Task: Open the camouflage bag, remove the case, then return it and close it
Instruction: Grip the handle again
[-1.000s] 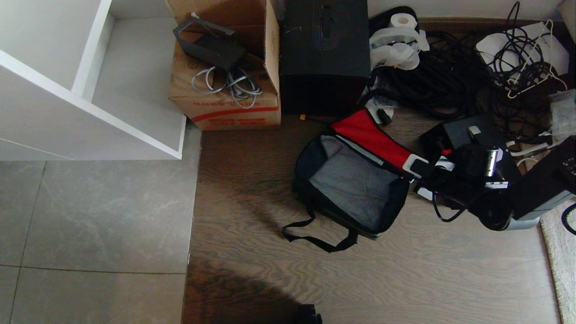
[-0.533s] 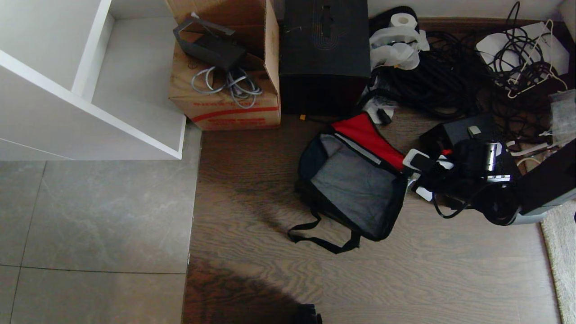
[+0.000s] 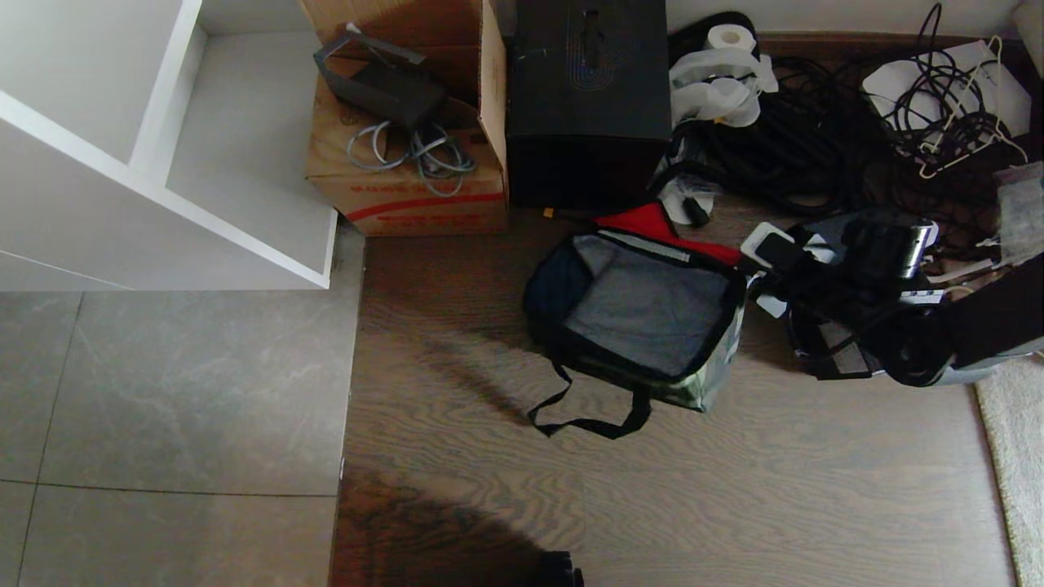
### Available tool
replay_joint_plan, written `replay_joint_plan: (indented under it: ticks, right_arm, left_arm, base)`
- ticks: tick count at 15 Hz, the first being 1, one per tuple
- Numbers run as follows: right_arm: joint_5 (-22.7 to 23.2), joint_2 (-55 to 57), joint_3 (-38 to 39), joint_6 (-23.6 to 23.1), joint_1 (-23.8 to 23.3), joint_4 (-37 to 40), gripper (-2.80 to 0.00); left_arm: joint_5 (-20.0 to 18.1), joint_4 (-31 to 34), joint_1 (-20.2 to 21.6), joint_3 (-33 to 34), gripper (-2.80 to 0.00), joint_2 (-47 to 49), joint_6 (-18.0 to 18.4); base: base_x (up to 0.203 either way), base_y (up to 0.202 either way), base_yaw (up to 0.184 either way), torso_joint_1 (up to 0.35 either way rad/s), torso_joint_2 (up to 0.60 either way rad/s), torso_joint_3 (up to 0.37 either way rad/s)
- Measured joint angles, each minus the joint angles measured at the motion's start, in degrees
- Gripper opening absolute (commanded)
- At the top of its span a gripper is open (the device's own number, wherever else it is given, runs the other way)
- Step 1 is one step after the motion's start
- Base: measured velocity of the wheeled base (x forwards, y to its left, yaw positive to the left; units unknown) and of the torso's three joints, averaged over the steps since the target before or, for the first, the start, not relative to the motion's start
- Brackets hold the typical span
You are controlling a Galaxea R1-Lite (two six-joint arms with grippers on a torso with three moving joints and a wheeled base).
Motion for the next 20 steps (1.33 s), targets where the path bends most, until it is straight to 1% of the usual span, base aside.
replay_joint_plan:
  ticks: [2, 5, 7, 9, 10, 13, 16, 18, 20]
  right_arm:
    - [0.0, -0.8, 1.5, 0.0, 0.0, 0.9, -2.80]
    - [0.0, -1.7, 1.3, 1.2, 0.0, 2.1, -2.80]
    - [0.0, -1.1, 4.3, 0.7, 0.1, 3.9, -2.80]
    - [-0.3, 0.9, 4.6, 0.2, 0.3, 5.4, -2.80]
    - [-0.3, 1.6, 4.3, 0.1, 0.5, 5.5, 0.00]
    - [-0.5, 4.8, 2.2, 0.3, 0.7, 6.0, 0.00]
    - [-0.2, 6.3, 2.3, 0.1, 0.6, 6.7, 0.00]
    - [0.4, 6.5, 3.1, -0.9, 0.1, 7.5, 0.00]
    - [1.2, 6.0, 4.8, -2.9, -0.9, 8.0, 0.00]
  left_arm:
    - [0.0, 0.0, 0.0, 0.0, -2.80, 0.0, 0.0]
    - [0.0, 0.0, 0.0, 0.0, -2.80, 0.0, 0.0]
    - [0.0, 0.0, 0.0, 0.0, -2.80, 0.0, 0.0]
    - [0.0, 0.0, 0.0, 0.0, -2.80, 0.0, 0.0]
    - [0.0, 0.0, 0.0, 0.0, -2.80, 0.0, 0.0]
    - [0.0, 0.0, 0.0, 0.0, -2.80, 0.0, 0.0]
    - [0.0, 0.0, 0.0, 0.0, -2.80, 0.0, 0.0]
    - [0.0, 0.0, 0.0, 0.0, -2.80, 0.0, 0.0]
    - [0.0, 0.0, 0.0, 0.0, -2.80, 0.0, 0.0]
  base:
    - [0.000, 0.000, 0.000, 0.000, 0.00, 0.000]
    - [0.000, 0.000, 0.000, 0.000, 0.00, 0.000]
    - [0.000, 0.000, 0.000, 0.000, 0.00, 0.000]
    - [0.000, 0.000, 0.000, 0.000, 0.00, 0.000]
    - [0.000, 0.000, 0.000, 0.000, 0.00, 0.000]
    - [0.000, 0.000, 0.000, 0.000, 0.00, 0.000]
    - [0.000, 0.000, 0.000, 0.000, 0.00, 0.000]
    - [0.000, 0.000, 0.000, 0.000, 0.00, 0.000]
    - [0.000, 0.000, 0.000, 0.000, 0.00, 0.000]
